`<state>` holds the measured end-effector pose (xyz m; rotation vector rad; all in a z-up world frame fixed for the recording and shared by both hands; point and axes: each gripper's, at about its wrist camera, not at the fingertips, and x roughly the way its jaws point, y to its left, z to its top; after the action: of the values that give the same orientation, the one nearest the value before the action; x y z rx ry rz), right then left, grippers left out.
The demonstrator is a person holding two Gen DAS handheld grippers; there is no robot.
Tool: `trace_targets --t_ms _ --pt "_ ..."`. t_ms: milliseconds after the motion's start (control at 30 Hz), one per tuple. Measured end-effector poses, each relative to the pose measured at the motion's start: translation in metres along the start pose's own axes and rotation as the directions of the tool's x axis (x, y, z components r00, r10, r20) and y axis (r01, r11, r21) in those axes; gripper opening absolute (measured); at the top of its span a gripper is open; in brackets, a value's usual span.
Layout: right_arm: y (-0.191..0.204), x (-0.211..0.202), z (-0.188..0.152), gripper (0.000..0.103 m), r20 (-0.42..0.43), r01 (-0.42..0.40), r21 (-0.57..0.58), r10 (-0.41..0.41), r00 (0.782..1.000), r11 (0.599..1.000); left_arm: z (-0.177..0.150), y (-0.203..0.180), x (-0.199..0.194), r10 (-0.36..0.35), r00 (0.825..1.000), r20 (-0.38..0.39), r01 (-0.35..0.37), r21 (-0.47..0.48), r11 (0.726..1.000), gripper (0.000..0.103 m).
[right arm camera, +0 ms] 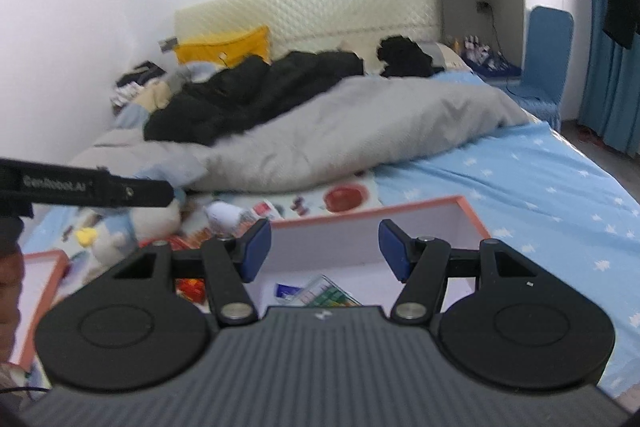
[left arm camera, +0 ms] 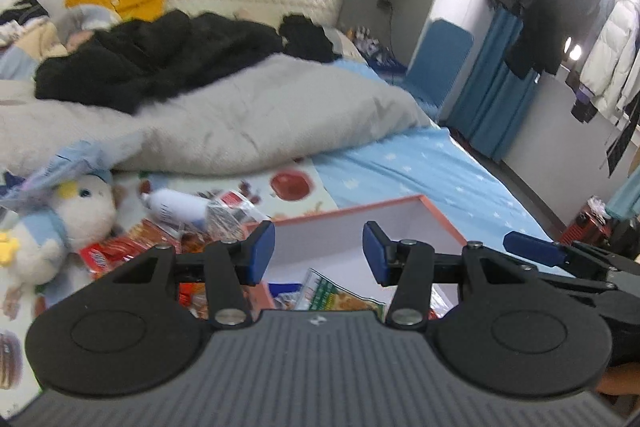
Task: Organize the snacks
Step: 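Withdraw both open tools from the box back toward the snack pile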
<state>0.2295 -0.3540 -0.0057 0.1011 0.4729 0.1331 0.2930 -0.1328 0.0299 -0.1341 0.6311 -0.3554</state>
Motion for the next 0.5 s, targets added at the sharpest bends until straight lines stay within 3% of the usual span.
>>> trace_targets --t_ms 500 --pt "0.069 -0.021 -0.023 0.062 0.059 -0.077 -0.042 0.08 0.995 0.996 -0.036 0.045 -0.07 0.065 0.994 0.083 -0.067 0.012 0.998 0.055"
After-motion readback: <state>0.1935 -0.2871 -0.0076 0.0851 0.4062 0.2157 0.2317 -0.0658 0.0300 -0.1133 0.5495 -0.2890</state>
